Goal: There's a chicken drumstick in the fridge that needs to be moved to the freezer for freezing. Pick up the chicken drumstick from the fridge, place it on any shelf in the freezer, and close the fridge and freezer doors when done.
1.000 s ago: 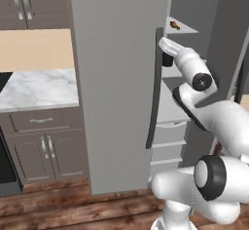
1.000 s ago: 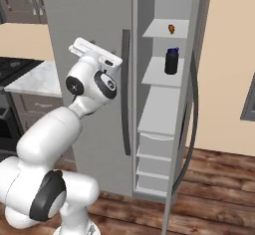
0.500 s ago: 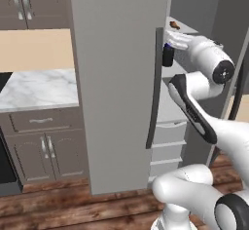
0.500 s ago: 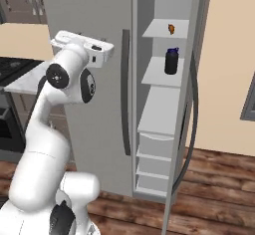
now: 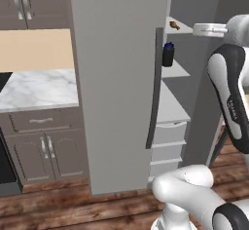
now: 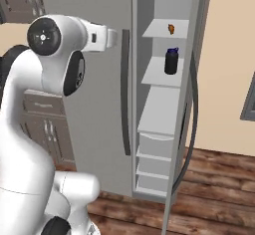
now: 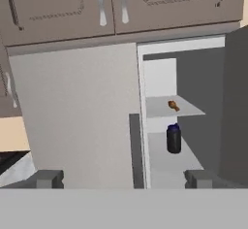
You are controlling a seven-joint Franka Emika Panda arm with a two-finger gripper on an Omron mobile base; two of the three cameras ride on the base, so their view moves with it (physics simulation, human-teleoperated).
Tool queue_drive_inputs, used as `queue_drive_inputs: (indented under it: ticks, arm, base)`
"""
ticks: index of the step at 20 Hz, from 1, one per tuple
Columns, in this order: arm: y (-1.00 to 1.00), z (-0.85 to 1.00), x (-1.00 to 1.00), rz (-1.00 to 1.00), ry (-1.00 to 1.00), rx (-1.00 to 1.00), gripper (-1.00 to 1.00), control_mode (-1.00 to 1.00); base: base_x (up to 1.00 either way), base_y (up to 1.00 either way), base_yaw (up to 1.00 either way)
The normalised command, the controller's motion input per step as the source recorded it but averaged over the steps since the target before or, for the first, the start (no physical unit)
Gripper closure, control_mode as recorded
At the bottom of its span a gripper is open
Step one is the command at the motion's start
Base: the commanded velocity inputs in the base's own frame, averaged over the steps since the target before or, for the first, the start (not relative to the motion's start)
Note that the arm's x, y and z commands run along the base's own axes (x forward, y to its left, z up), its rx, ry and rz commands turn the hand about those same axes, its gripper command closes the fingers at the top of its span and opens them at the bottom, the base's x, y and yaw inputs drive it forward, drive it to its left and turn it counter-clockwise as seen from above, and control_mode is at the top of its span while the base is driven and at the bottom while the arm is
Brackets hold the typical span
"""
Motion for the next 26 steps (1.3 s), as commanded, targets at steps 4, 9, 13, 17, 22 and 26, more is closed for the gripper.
queue_drive_inputs:
  ticks: [4, 9, 13, 17, 22, 26]
  arm:
    - [-0.33, -0.30, -0.43, 0.01, 0.02, -0.06, -1.00, -1.00]
    - [-0.75, -0.84, -0.12, 0.12, -0.15, 0.00, -1.00, -1.00]
    - [-0.92, -1.00, 0.01, 0.20, -0.19, 0.00, -1.00, -1.00]
    - [-0.53, -0.64, -0.11, 0.17, -0.14, 0.00, -1.00, -1.00]
    - [-0.76, -0.54, 0.00, 0.17, -0.04, 0.00, -1.00, -1.00]
    - [-0.84, -0.24, 0.00, 0.21, 0.11, 0.00, -1.00, -1.00]
  base:
    - [0.00, 0.00, 0.00]
    - [0.00, 0.00, 0.00]
    - [0.00, 0.00, 0.00]
    - [0.00, 0.00, 0.00]
    - [0.00, 0.00, 0.00]
    - [0.00, 0.00, 0.00]
